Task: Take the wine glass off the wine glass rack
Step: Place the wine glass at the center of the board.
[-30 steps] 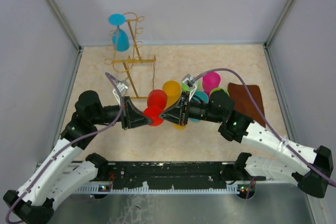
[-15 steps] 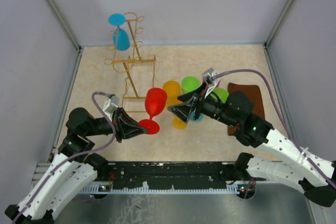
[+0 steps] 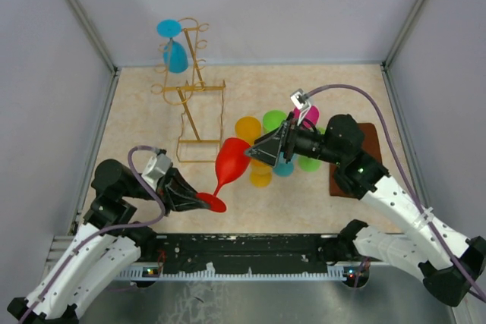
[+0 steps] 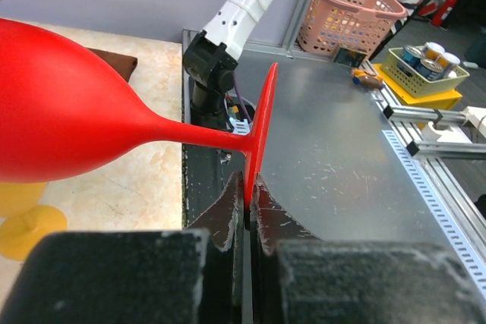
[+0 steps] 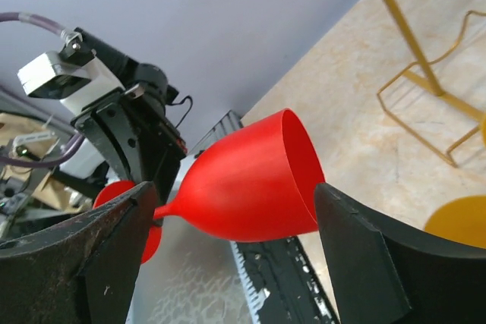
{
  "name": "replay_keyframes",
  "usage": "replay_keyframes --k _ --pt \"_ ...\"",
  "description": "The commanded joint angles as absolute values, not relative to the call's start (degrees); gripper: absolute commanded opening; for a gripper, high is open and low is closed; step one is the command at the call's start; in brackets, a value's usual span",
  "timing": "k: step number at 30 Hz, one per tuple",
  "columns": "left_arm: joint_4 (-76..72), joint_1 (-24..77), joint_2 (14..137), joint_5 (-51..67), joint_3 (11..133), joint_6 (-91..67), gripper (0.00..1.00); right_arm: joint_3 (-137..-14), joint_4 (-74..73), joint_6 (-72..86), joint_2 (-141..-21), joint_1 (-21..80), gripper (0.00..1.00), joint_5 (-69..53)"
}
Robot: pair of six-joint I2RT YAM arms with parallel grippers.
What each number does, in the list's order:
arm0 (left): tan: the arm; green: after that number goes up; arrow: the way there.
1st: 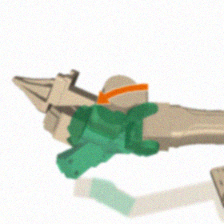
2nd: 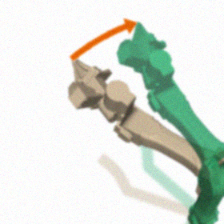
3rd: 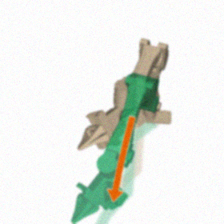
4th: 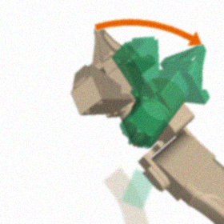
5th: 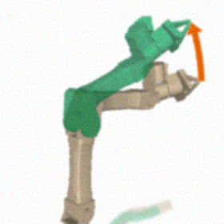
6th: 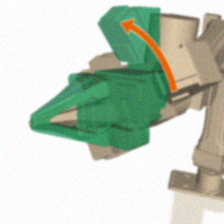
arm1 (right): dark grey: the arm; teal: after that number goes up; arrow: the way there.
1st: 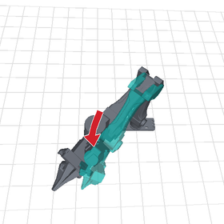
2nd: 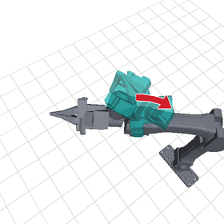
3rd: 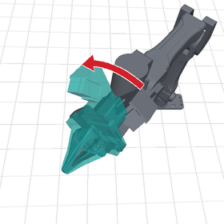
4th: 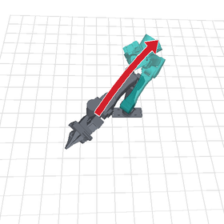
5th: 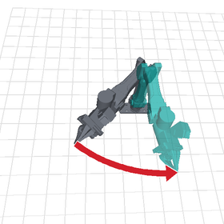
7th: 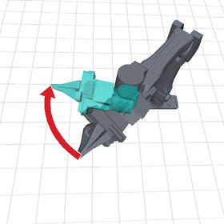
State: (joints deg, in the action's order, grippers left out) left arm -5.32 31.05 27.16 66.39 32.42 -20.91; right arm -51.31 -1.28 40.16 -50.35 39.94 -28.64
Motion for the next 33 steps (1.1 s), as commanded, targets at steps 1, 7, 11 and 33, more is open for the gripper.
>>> replay_keyframes --k 1,7,11,33 --pt "-7.3 31.3 26.6 71.5 32.5 -17.7 0.0 -53.4 2.3 42.1 -52.9 39.6 0.85 -38.3" --pt "-3.2 31.3 26.0 73.1 34.0 -10.7 0.0 -54.2 5.1 42.6 -55.1 38.9 0.84 -46.7" --pt "1.1 31.3 25.8 73.3 35.2 -5.9 0.0 -53.9 7.2 43.7 -55.4 37.2 0.81 -52.8" --pt "17.0 31.3 26.9 66.7 36.6 12.5 0.0 -50.9 27.1 55.5 -57.4 36.8 0.19 -70.7"
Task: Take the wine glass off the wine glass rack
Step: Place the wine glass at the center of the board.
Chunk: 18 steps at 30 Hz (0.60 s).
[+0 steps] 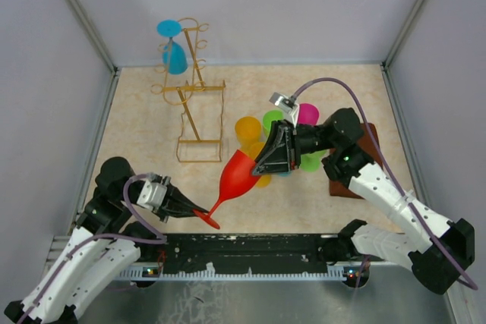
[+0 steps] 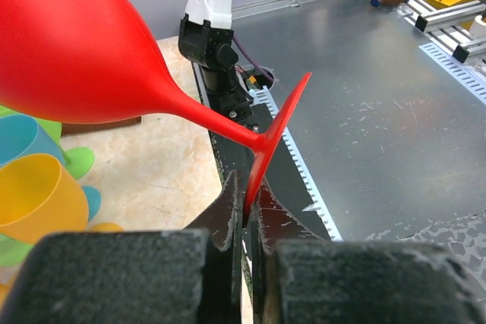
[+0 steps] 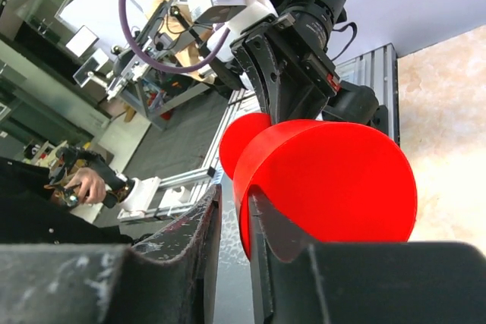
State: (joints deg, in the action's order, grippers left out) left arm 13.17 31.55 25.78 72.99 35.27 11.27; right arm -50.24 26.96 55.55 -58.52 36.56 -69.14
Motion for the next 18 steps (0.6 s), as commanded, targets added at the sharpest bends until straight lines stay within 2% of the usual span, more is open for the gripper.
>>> replay_keyframes --k 1,5,8,14,18 --pt "17.1 31.3 26.9 66.3 36.6 12.5 0.0 -51.0 26.3 55.1 -57.4 36.8 0.15 -70.3" --pt "16.5 31.3 27.1 64.7 36.8 11.2 0.0 -52.3 18.1 49.4 -57.1 36.8 0.0 -66.9" --pt "15.2 31.3 27.4 63.6 37.3 8.4 0.04 -53.1 13.0 45.2 -56.4 36.7 0.0 -63.8" --pt "17.7 31.3 27.4 63.7 38.9 9.0 0.3 -56.3 0.8 38.2 -55.6 36.7 0.0 -56.8" --pt "20.2 31.3 26.8 61.3 39.5 10.2 0.59 -58.3 -7.3 34.3 -54.4 36.8 0.0 -53.4"
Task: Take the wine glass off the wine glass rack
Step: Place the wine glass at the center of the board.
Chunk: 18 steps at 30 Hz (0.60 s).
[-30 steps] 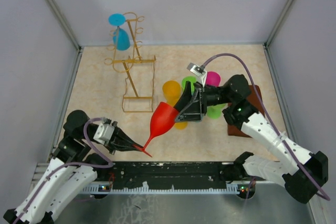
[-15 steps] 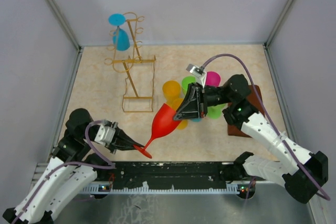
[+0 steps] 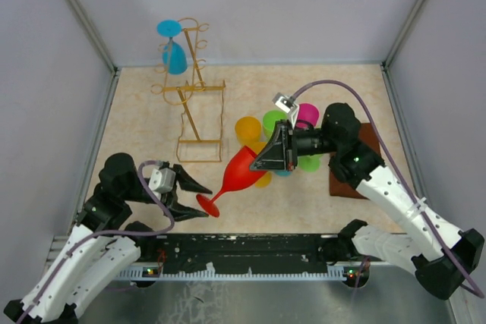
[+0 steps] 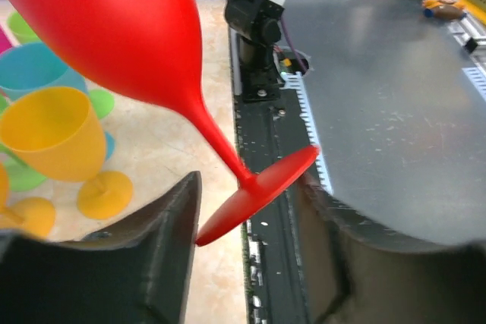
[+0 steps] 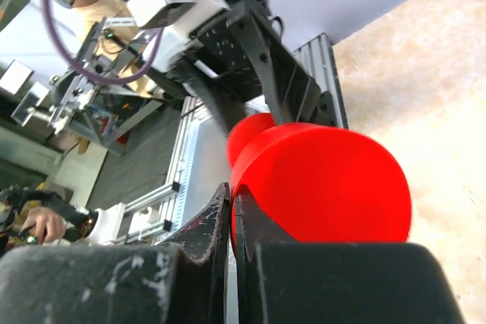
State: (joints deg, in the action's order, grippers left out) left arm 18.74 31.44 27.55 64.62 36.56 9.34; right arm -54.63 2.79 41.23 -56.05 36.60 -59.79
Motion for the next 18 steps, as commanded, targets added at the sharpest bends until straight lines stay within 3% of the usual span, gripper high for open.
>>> replay_keyframes --k 1,5,6,14,18 --pt "20.9 31.3 26.6 60.2 39.7 10.2 0.73 -58.6 -8.3 33.9 -54.0 36.7 0.0 -52.9" --pt "23.0 31.3 26.4 58.9 40.9 11.7 0.97 -59.2 -11.4 32.8 -53.1 36.8 0.0 -51.7" --pt "23.5 31.3 26.5 58.7 41.1 12.1 0.99 -59.6 -12.8 32.2 -52.9 36.7 0.0 -50.9" --pt "22.8 31.3 26.3 53.7 41.4 11.0 1.0 -61.6 -28.3 20.8 -50.7 39.4 0.0 -38.6" --pt "18.1 31.3 26.4 50.0 39.8 6.9 1.0 -61.1 -37.0 13.5 -48.5 46.9 0.0 -20.9"
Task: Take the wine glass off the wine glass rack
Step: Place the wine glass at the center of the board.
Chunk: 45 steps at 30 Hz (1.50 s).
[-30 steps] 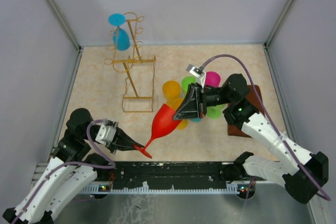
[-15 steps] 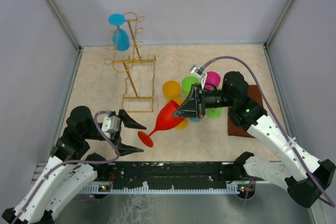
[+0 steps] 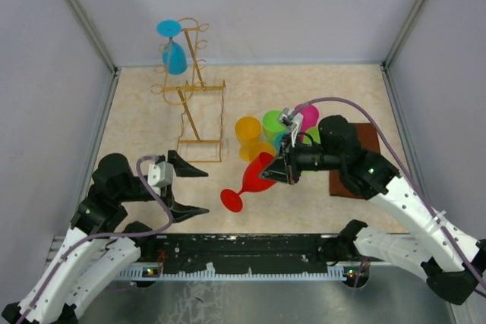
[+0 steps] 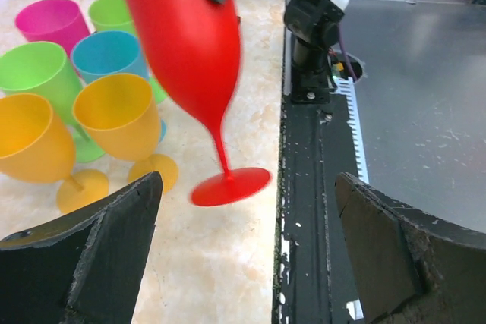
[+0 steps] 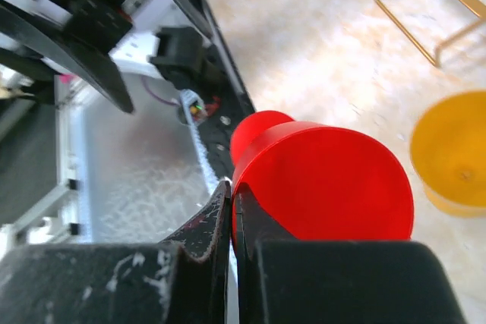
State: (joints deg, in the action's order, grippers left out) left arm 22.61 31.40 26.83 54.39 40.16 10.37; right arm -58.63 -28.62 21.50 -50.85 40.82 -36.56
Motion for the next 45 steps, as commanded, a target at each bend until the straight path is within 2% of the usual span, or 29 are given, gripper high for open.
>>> replay_keyframes --k 1,7,12,14,24,35,45 --pt "17.1 31.3 26.3 49.7 39.5 6.3 1.0 -61.2 -39.2 12.5 -48.4 48.5 0.0 -17.7" --pt "11.9 31.3 25.7 48.2 37.5 3.3 1.0 -60.9 -47.3 13.3 -49.1 51.0 0.0 -4.5" --pt "7.1 31.3 24.6 35.2 35.9 -5.9 1.0 -59.8 -49.7 15.7 -49.1 50.9 0.0 5.9" --pt "5.9 31.3 24.1 33.4 35.3 -6.7 1.0 -59.5 -49.7 16.5 -49.3 50.9 0.0 8.2" --pt "3.8 31.3 23.2 25.5 34.2 -10.3 1.0 -57.4 -48.6 22.8 -50.4 50.9 0.0 14.0" --pt "4.4 31.3 23.2 26.2 35.1 -8.5 1.0 -51.8 -47.6 29.3 -49.4 50.9 0.0 25.8" --pt "5.5 31.3 23.3 24.9 36.4 -7.8 1.0 -50.9 -47.0 29.9 -52.6 50.9 0.0 27.9"
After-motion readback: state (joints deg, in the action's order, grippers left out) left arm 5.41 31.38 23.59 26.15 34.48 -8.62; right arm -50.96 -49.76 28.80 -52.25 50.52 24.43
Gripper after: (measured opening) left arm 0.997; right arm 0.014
